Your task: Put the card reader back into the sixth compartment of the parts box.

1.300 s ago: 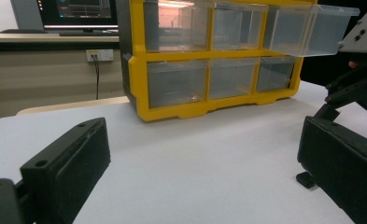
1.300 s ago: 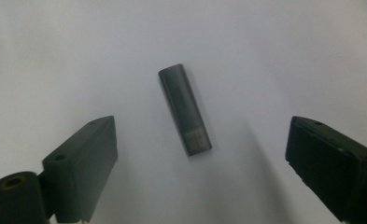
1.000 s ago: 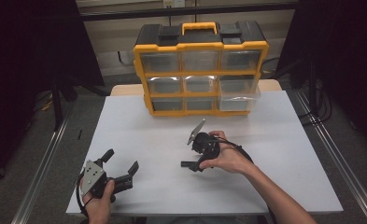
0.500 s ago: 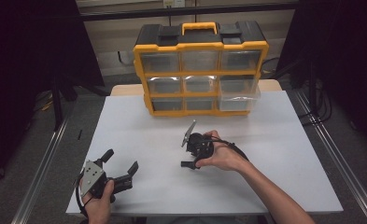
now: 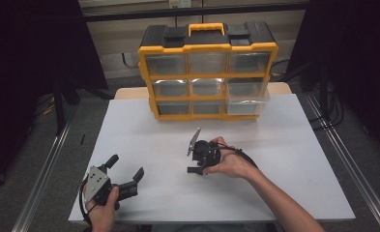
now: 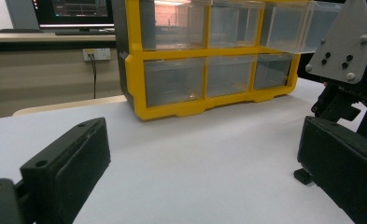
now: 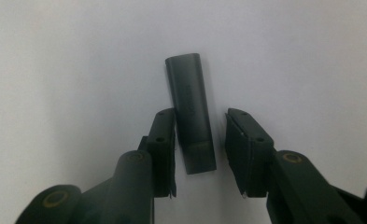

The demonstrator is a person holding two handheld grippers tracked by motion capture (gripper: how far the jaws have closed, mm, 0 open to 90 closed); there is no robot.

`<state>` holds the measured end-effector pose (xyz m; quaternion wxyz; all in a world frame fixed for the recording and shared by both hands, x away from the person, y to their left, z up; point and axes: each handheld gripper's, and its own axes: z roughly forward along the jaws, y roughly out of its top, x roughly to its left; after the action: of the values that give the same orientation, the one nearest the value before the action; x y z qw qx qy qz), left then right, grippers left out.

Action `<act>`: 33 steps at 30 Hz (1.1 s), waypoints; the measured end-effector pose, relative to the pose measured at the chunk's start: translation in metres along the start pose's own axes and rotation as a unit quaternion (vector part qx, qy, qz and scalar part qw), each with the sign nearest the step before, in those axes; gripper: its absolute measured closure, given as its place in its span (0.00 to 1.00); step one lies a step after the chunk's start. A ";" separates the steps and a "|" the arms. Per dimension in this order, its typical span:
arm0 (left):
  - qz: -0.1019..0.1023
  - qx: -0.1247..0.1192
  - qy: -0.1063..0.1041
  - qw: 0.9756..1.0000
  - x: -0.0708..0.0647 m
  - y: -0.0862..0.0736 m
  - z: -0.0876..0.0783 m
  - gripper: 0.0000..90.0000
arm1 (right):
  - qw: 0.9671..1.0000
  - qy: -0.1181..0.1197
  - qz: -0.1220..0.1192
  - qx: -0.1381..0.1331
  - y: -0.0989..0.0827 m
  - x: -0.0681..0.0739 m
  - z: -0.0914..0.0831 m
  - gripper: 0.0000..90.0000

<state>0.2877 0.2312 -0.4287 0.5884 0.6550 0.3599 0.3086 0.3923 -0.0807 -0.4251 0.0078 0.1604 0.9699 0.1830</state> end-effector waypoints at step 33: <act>0.001 0.004 -0.001 1.000 -0.001 0.000 0.002 0.02 | 1.000 0.015 0.024 -0.014 0.001 -0.001 -0.006 0.82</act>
<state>0.2885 0.2298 -0.4293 0.5862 0.6579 0.3595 0.3072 0.3930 -0.0827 -0.4193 -0.0086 0.1809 0.9631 0.1989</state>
